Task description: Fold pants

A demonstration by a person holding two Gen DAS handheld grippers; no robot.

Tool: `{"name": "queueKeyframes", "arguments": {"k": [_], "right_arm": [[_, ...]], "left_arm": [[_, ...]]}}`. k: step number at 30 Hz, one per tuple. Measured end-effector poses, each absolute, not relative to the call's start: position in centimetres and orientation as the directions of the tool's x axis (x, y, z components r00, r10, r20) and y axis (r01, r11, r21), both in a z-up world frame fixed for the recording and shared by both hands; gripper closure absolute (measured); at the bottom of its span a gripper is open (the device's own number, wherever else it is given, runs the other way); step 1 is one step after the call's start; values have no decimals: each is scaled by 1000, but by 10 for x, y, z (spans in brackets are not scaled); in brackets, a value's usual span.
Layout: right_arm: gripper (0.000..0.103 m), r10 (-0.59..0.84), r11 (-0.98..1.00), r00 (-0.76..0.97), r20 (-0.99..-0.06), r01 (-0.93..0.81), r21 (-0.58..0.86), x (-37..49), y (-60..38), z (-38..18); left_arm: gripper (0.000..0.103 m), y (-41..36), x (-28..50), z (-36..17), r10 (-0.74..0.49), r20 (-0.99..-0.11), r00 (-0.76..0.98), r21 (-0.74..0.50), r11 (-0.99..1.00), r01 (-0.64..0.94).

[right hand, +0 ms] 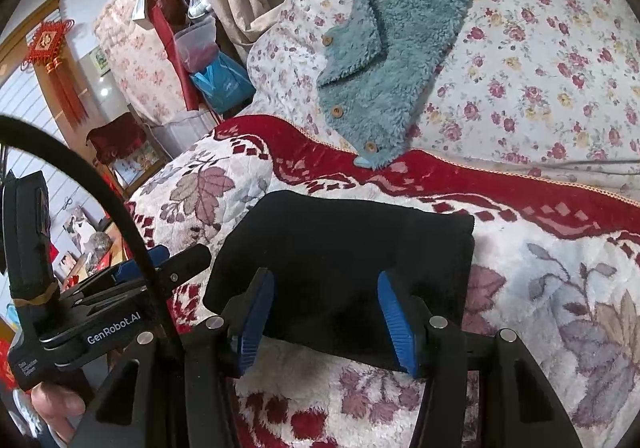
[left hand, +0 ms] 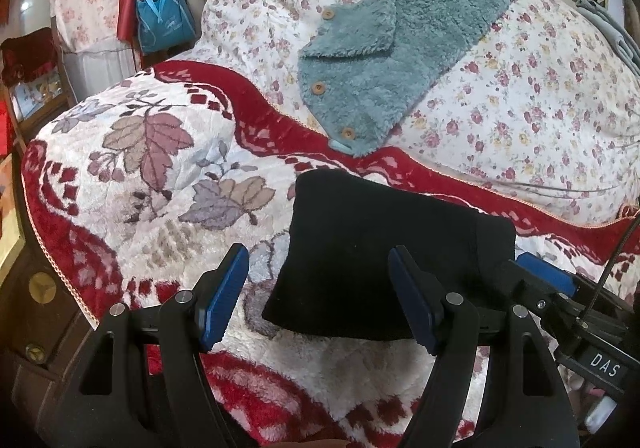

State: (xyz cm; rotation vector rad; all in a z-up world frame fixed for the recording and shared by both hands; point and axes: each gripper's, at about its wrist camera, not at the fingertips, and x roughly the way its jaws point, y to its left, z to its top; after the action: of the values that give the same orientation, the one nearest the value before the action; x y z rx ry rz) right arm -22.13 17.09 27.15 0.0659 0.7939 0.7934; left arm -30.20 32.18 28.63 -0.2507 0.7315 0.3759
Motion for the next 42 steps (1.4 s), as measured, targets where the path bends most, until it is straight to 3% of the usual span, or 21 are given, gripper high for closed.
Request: {"name": "queueKeyframes", "arguments": {"k": [42], "right_arm": [[51,659,719,420,-624,-595,359,-209,167,262]], "left_arm": [[30,310,-286,276,237,-704,670,-75,912,-402]]}}
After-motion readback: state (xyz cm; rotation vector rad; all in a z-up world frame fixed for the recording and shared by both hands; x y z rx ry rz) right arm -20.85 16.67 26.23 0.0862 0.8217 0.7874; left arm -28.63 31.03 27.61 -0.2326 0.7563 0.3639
